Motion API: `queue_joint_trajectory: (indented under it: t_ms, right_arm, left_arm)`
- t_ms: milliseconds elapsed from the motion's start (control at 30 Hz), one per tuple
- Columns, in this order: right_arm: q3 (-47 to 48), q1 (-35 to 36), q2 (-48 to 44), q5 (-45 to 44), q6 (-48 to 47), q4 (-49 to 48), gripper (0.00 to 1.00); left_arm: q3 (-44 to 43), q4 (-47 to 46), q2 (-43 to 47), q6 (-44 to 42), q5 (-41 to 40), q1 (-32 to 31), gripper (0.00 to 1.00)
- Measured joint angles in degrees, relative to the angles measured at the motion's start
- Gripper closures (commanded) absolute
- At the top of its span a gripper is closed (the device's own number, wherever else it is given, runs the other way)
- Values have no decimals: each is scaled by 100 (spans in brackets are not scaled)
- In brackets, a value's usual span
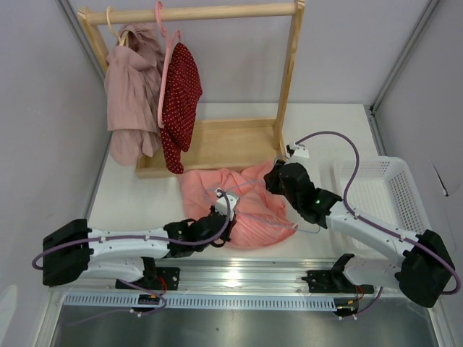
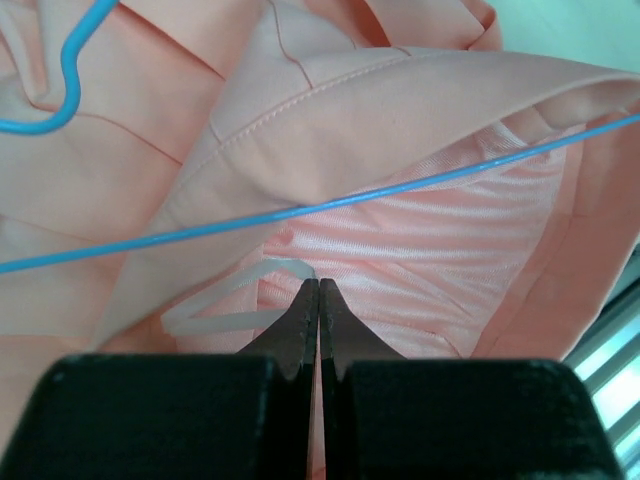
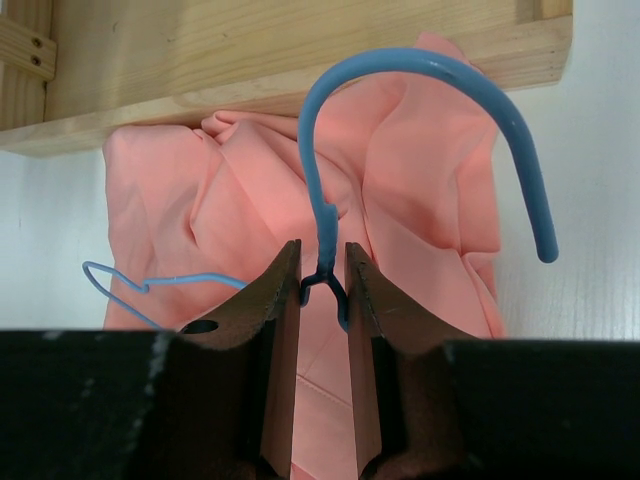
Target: Place the skirt on the hanger
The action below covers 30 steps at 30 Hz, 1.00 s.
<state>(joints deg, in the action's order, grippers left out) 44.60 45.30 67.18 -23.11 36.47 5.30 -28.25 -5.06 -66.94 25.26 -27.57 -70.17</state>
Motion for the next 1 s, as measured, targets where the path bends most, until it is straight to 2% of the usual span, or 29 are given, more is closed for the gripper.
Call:
queue_joint_trajectory:
  t_ms: [200,433,1000]
  right_arm:
    - [28,0,-2,-4,0,42,100]
    - [28,2,-170,-42,2,94,100]
    - [26,79,-610,-105,4,382,100]
  left_arm:
    - [341,127,699,243,129,216,100]
    - [796,520,1589,839,72,929,100]
    - [800,752,1681,1602,142,1906,100]
